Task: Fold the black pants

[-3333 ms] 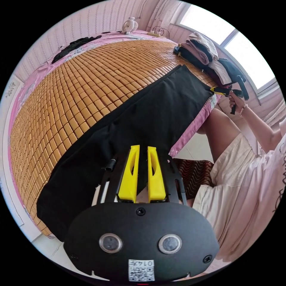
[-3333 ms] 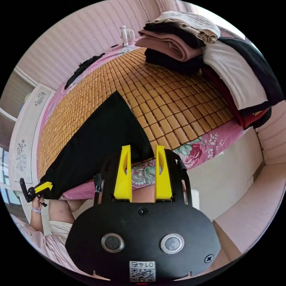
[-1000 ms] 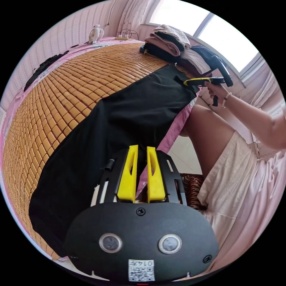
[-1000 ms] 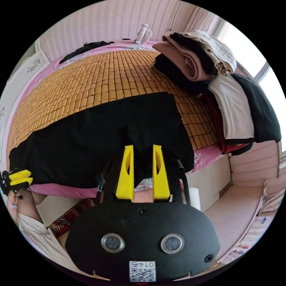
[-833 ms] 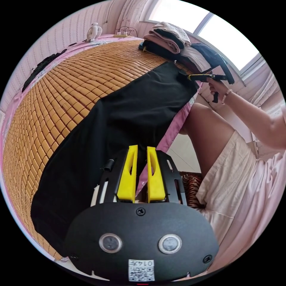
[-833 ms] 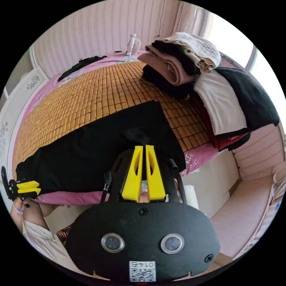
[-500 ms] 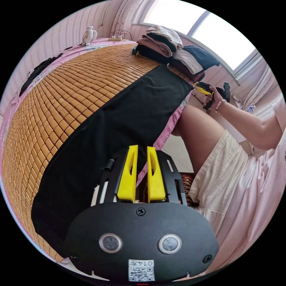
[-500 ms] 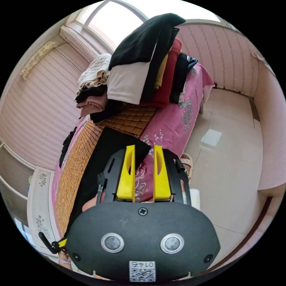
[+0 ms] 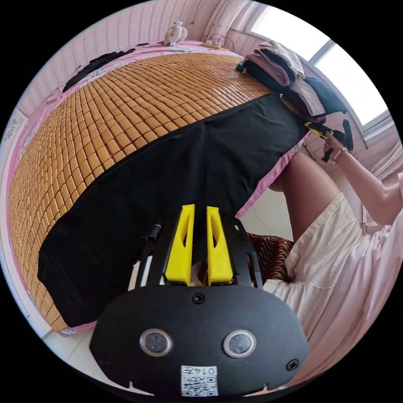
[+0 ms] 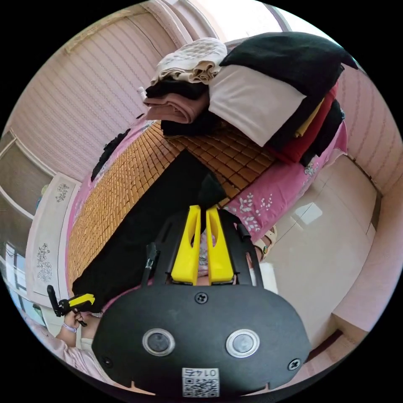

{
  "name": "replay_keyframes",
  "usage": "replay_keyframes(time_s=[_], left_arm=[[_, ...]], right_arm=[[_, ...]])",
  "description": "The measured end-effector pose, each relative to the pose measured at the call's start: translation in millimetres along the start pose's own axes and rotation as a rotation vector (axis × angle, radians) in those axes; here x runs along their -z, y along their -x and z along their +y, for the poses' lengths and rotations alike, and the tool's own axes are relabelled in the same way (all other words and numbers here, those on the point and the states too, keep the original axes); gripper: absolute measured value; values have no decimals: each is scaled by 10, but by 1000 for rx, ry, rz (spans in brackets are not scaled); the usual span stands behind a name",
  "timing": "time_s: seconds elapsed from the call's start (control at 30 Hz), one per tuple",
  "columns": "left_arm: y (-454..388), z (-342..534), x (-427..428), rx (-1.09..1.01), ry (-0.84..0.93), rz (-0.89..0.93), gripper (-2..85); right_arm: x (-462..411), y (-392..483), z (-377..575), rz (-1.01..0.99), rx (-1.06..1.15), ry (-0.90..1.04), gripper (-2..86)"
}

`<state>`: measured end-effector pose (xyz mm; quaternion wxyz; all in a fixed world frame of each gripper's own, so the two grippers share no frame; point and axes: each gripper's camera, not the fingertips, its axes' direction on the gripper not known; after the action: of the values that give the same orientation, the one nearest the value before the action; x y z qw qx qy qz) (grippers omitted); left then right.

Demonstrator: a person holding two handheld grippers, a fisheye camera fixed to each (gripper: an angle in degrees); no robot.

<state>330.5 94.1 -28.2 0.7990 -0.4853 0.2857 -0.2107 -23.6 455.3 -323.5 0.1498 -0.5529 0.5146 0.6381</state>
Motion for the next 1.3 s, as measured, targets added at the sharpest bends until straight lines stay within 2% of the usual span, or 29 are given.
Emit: replay_keyframes(time_s=[0.1,0.2,0.27,0.4,0.5,0.57,0.6,0.63,0.7,0.77,0.87,1.0,1.1,1.23,1.3], left_arm=[[-2,-10,4,-26,-18,-16,7],[-21,-144,-34,-77,-37,64,-6],[-52,-270,-68,-103,-75,117,-8],[-205,-660,-155,-127,-160,277,-10],[-234,-676,54,-125,-242,396,-10],[-164,-479,297,-120,-303,403,-9],[-75,-285,452,-104,-323,389,-9],[-19,-174,524,-88,-328,379,-8],[258,319,741,20,-313,330,-4],[473,685,824,119,-263,283,4],[722,1138,940,247,-209,222,36],[857,1225,1140,314,-321,250,56],[869,1017,1091,311,-347,222,68],[809,717,922,280,-308,189,76],[726,535,742,254,-218,134,79]], right_arm=[[290,-17,-95,-185,-12,-129,12],[637,131,-220,-299,55,-256,11],[955,387,-256,-392,147,-354,11],[1218,1189,-134,-518,426,-366,13],[1098,2113,235,-635,746,-235,17],[657,2838,780,-760,973,12,24],[498,2998,962,-780,1019,87,28],[135,3270,1377,-792,1092,241,35],[-484,3516,2067,-753,1167,458,65],[-1228,3582,2883,-611,1237,700,76],[-1650,3567,3355,-561,1215,772,80],[-1943,3737,3545,-518,1248,720,77],[-2261,4035,3607,-409,1301,595,75],[-3005,4422,3606,-245,1296,451,84],[-3399,4530,3587,-179,1285,414,99]])
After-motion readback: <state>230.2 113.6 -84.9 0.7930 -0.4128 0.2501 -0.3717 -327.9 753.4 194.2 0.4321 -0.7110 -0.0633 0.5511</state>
